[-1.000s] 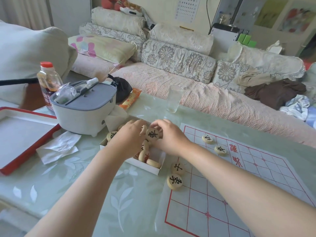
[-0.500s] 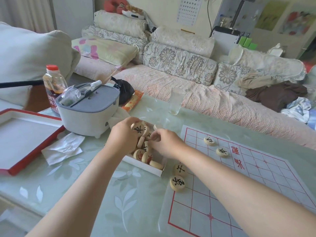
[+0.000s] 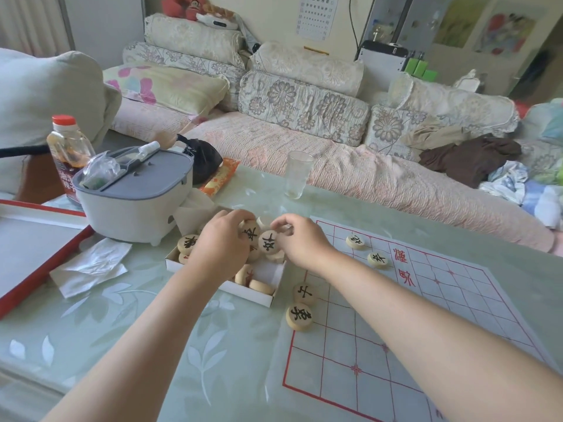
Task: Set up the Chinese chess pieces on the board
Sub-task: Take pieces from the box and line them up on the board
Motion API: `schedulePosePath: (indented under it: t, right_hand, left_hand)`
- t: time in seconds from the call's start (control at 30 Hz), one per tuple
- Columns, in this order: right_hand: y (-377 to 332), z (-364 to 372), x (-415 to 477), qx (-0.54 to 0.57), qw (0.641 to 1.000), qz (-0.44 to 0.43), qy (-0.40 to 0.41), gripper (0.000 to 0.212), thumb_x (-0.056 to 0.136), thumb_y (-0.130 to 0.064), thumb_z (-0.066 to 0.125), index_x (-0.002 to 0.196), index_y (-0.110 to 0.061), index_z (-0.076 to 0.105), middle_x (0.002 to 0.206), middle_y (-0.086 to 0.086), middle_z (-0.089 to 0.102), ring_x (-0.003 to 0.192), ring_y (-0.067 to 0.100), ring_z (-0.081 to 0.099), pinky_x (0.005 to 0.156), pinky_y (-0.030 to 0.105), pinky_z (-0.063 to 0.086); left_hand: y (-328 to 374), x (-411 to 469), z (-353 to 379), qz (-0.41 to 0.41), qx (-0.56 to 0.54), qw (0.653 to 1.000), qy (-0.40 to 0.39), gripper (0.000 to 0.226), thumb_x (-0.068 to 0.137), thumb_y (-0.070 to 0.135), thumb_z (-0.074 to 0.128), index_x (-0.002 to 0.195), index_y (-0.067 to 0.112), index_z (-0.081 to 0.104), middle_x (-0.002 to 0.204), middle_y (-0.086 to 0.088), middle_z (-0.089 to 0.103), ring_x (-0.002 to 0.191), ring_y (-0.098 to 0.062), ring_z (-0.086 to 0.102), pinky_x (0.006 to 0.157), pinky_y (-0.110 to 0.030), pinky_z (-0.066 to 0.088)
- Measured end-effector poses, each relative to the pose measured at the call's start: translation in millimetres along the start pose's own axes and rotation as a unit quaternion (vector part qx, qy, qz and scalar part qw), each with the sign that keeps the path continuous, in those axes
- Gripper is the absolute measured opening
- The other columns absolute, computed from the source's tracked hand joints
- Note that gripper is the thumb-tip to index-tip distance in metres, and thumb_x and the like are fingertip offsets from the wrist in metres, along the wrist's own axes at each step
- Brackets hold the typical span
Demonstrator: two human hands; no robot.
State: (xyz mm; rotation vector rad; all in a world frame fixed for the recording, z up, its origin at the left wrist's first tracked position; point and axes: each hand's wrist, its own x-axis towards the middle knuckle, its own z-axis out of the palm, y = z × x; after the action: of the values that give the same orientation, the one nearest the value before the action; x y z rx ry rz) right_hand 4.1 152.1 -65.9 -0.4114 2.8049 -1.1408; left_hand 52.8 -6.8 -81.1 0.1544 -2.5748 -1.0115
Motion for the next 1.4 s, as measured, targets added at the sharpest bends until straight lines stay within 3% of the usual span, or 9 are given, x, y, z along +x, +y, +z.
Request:
schedulePosePath:
  t: [0.2,0.33,0.47,0.63,0.77,0.9,1.1,1.23,1.4]
  right_hand:
    - [46.9,-69.5,-48.8,-0.020,0.999,0.048,0.005,0.029,0.094,-0.007,0.045,0.109,-0.021,0.066,0.076,-0.001,0.061,0.048,0.007,0.057,0.043,0.015,0.035]
    - [90.8,-102.0,-91.2,-0.055,0.993,0.093,-0.039,0.032,0.096,-0.007,0.041,0.105,-0.027,0.065,0.092,-0.003,0.062,0.058,0.014,0.061,0.049,0.019,0.039]
    - [123.1,-120.2,-131.5,-0.074,0.987,0.124,-0.071,0.033,0.098,-0.009,0.040,0.102,-0.031,0.064,0.083,0.000,0.061,0.059,0.016,0.055,0.046,0.022,0.037]
    - [147.6,-126.3,-161.5,-0.103,0.981,0.130,-0.098,0.034,0.099,-0.015,0.038,0.097,-0.039,0.062,0.089,0.007,0.069,0.065,0.013,0.060,0.060,0.029,0.047]
    - [153.6,-125.7,-167.3,-0.088,0.985,0.118,-0.091,0.028,0.099,-0.015,0.044,0.107,-0.032,0.064,0.101,-0.003,0.064,0.075,0.009,0.060,0.063,0.021,0.043]
    - [151.1,-126.0,-170.4,-0.125,0.980,0.094,-0.122,0.035,0.090,-0.036,0.067,0.124,-0.030,0.062,0.119,-0.010,0.057,0.105,0.009,0.056,0.080,0.017,0.042]
    - [148.0,-120.6,-170.0,-0.143,0.987,0.020,-0.073,0.042,0.086,-0.043,0.068,0.125,-0.031,0.056,0.118,-0.012,0.052,0.101,0.006,0.052,0.074,0.009,0.036]
    - [139.2,-115.8,-168.7,-0.172,0.982,-0.002,-0.072,0.036,0.083,-0.042,0.070,0.116,-0.034,0.058,0.114,-0.015,0.056,0.099,0.008,0.054,0.076,0.024,0.044]
    - [141.9,-115.8,-167.3,-0.202,0.975,0.014,-0.088,0.045,0.083,-0.053,0.068,0.123,-0.035,0.057,0.123,-0.017,0.053,0.106,0.008,0.052,0.079,0.025,0.042]
  left_hand:
    - [38.5,-9.4,28.3,0.055,-0.008,0.995,-0.079,0.038,0.088,0.013,0.053,0.119,0.033,0.060,0.109,0.005,0.061,0.093,-0.015,0.056,0.074,-0.026,0.044]
    - [71.3,-23.4,59.5,0.086,-0.026,0.985,-0.144,0.034,0.091,0.014,0.055,0.119,0.033,0.059,0.106,0.003,0.061,0.087,-0.013,0.059,0.070,-0.023,0.048]
    - [99.9,-42.0,86.9,0.100,-0.036,0.970,-0.218,0.034,0.092,0.015,0.052,0.116,0.038,0.058,0.101,0.006,0.063,0.079,-0.009,0.059,0.057,-0.015,0.044]
    - [118.6,-60.2,108.5,0.098,-0.023,0.955,-0.279,0.036,0.093,0.015,0.045,0.108,0.047,0.053,0.097,0.012,0.059,0.072,-0.015,0.061,0.050,-0.025,0.050]
    - [123.9,-71.1,114.8,0.096,0.006,0.950,-0.297,0.032,0.094,0.018,0.045,0.104,0.047,0.055,0.102,0.011,0.060,0.072,-0.015,0.061,0.048,-0.024,0.047]
    - [123.6,-78.9,114.8,0.093,0.050,0.945,-0.310,0.033,0.092,0.018,0.045,0.103,0.046,0.058,0.103,0.015,0.062,0.077,-0.009,0.061,0.050,-0.017,0.039]
    - [115.0,-75.7,116.1,0.069,0.000,0.949,-0.309,0.029,0.091,0.017,0.055,0.101,0.042,0.062,0.101,0.015,0.061,0.073,-0.012,0.059,0.050,-0.018,0.041]
    - [112.3,-72.0,115.3,0.040,-0.026,0.957,-0.286,0.028,0.085,0.024,0.063,0.094,0.051,0.061,0.095,0.019,0.064,0.076,-0.013,0.062,0.066,-0.035,0.055]
    - [117.9,-72.9,112.4,-0.007,-0.099,0.956,-0.277,0.023,0.084,0.019,0.066,0.099,0.035,0.062,0.090,0.013,0.068,0.079,-0.018,0.067,0.074,-0.043,0.058]
